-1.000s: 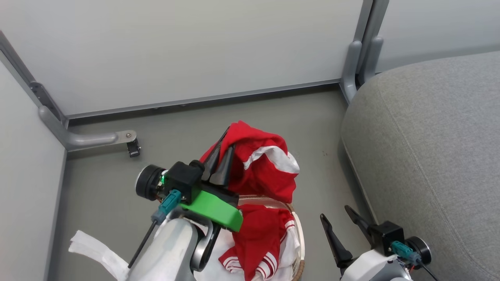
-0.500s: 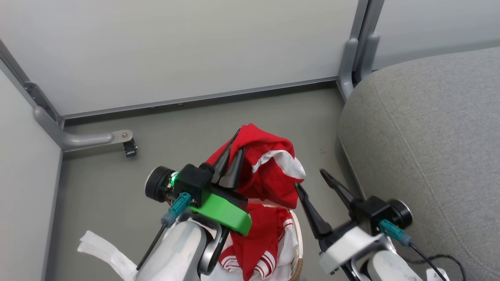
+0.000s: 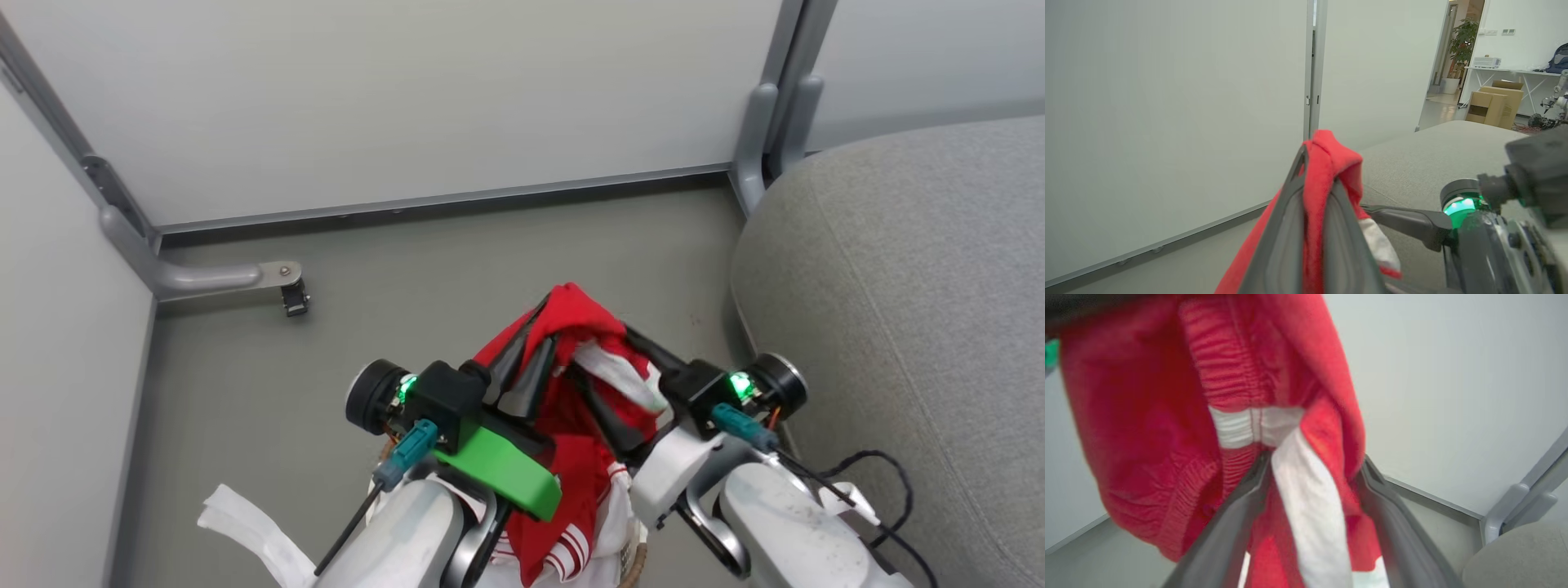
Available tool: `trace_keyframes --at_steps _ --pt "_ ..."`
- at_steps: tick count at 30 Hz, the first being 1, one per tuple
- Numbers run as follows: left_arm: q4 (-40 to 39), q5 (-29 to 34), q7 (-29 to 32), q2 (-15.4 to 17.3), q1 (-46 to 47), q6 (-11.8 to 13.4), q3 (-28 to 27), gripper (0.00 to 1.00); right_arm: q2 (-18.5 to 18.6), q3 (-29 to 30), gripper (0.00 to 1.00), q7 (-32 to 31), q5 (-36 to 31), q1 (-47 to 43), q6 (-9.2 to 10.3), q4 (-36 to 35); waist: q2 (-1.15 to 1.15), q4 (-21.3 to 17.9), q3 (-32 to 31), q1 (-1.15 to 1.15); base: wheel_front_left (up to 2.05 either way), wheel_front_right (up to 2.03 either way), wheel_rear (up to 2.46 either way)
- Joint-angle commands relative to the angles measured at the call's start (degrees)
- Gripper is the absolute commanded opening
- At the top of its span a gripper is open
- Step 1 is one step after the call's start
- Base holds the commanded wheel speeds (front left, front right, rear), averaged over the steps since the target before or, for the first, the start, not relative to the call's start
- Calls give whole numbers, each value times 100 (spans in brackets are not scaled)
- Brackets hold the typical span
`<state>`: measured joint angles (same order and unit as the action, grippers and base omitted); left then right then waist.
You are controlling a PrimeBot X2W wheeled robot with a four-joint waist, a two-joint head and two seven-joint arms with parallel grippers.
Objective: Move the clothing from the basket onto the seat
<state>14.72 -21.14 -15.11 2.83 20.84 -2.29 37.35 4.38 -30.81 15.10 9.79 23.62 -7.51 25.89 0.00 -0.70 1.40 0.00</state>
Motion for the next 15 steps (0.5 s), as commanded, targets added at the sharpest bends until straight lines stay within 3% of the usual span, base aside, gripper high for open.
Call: trace_keyframes --at_steps 1,4,5,6,7,14,15 --pt "-39 -48 -6 14 59 4 39 0 -18 -102 100 10 75 91 4 180 0 93 -18 0 0 0 0" --pt "-57 -102 -6 14 62 38 106 0 -60 -252 100 10 220 171 4 452 0 158 -23 0 0 0 0" --pt "-58 -116 -6 14 65 38 121 0 -74 -284 69 10 294 171 4 552 0 175 -24 0 0 0 0" --pt "-58 -127 -6 14 68 46 133 0 -84 -315 47 10 351 172 4 600 0 186 -25 0 0 0 0" --pt "-54 -134 -7 13 71 58 136 0 -95 -361 0 10 438 181 4 640 0 195 -24 0 0 0 0" --pt "96 6 -6 14 3 158 -29 0 -117 -92 0 10 685 30 4 380 0 43 38 0 0 0 0" --pt "125 30 -6 13 -30 197 -101 21 -119 -38 0 10 735 -27 4 322 0 -13 54 0 0 0 0"
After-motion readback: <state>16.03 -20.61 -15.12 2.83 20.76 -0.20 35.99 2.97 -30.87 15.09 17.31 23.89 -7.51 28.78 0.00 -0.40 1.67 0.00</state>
